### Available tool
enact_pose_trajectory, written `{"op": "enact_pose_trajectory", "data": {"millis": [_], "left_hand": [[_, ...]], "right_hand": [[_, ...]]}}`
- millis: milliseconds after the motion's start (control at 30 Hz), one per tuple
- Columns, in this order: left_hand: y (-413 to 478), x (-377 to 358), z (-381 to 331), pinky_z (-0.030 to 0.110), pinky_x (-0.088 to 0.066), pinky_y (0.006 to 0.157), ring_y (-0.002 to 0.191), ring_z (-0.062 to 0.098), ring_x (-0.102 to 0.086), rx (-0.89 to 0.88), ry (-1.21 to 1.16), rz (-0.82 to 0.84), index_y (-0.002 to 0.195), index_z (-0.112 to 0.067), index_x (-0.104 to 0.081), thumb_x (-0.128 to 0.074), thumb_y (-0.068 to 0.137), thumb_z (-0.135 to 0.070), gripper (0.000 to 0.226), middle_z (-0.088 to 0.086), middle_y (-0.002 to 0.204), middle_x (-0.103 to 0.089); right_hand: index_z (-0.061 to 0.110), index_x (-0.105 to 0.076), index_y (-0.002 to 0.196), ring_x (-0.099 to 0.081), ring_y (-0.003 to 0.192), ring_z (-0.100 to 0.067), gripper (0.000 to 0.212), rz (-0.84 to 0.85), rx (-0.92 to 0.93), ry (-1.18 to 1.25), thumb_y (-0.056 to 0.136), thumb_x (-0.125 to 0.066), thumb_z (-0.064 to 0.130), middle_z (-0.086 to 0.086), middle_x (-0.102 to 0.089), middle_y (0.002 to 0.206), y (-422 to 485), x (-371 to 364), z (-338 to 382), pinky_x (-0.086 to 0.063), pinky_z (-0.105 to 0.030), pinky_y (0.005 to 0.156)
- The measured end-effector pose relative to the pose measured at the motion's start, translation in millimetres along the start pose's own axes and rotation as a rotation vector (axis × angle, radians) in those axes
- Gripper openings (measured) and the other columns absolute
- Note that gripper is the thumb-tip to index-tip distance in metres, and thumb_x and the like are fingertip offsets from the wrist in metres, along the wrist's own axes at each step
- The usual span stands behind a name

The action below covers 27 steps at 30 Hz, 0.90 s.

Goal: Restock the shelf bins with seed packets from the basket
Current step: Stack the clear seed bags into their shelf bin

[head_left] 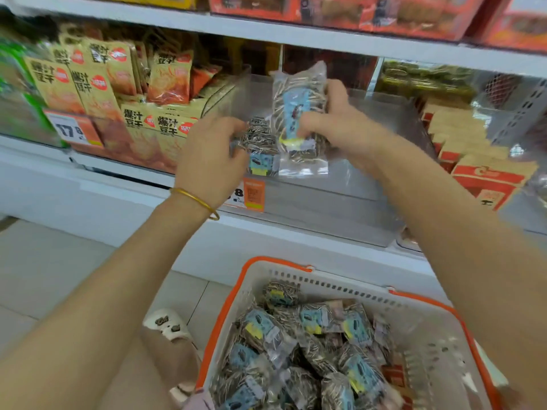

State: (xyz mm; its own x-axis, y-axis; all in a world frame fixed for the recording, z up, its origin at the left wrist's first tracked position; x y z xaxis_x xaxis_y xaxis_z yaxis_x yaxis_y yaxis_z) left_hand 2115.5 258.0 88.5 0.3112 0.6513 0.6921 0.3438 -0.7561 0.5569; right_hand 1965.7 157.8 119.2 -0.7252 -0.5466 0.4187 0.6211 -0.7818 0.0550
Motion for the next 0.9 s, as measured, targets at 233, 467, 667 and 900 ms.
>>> {"op": "enact_pose_trajectory", "data": {"millis": [233,467,667,900], "left_hand": [[-14,-16,30,0.027,-0.032,0.088,0.102,0.026,-0.045,-0.109,0.038,-0.095,0.107,0.002,-0.059,-0.047,0.074,-0.001,0.035,0.019,0.106,-0.057],[-19,-22,32,0.043,-0.051,0.065,0.081,0.036,-0.059,-0.152,0.108,0.034,0.088,0.000,-0.066,-0.033,0.081,-0.021,0.040,0.018,0.087,-0.064],[-19,-23,30,0.042,-0.049,0.061,0.075,0.034,-0.058,-0.137,0.147,0.064,0.080,-0.001,-0.066,-0.030,0.081,-0.025,0.043,0.015,0.081,-0.064],[-19,-23,33,0.042,-0.048,0.062,0.075,0.033,-0.058,-0.153,0.117,0.005,0.081,-0.002,-0.066,-0.034,0.080,-0.022,0.038,0.014,0.081,-0.064]], "right_hand": [[0.020,-0.036,0.126,-0.057,0.076,-0.019,0.063,0.251,0.095,-0.752,0.072,-0.070,0.023,-0.005,-0.055,0.096,70,-67,-16,-0.052,-0.029,0.055],[0.008,-0.040,0.132,-0.037,0.122,-0.036,0.056,0.206,0.294,-1.149,0.084,-0.064,0.023,-0.015,-0.042,0.132,86,-89,-44,-0.037,-0.040,0.096],[0.008,-0.044,0.130,-0.040,0.121,-0.035,0.063,0.187,0.328,-1.122,0.082,-0.066,0.042,-0.016,-0.042,0.129,83,-91,-42,-0.037,-0.041,0.097],[0.009,-0.044,0.128,-0.042,0.121,-0.034,0.063,0.182,0.356,-1.143,0.083,-0.062,0.050,-0.014,-0.044,0.129,82,-91,-36,-0.038,-0.038,0.091]]}}
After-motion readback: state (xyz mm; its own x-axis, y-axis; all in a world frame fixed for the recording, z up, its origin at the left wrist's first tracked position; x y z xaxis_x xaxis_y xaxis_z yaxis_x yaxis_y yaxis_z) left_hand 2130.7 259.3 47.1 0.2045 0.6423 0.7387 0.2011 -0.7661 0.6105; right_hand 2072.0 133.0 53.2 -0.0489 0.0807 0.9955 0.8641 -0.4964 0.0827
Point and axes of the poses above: each hand's wrist, its own y-axis towards the middle knuckle, its own x-axis out of the back of the hand, z = x × y, the point moved 4 cm from there along y, towards the middle knuckle
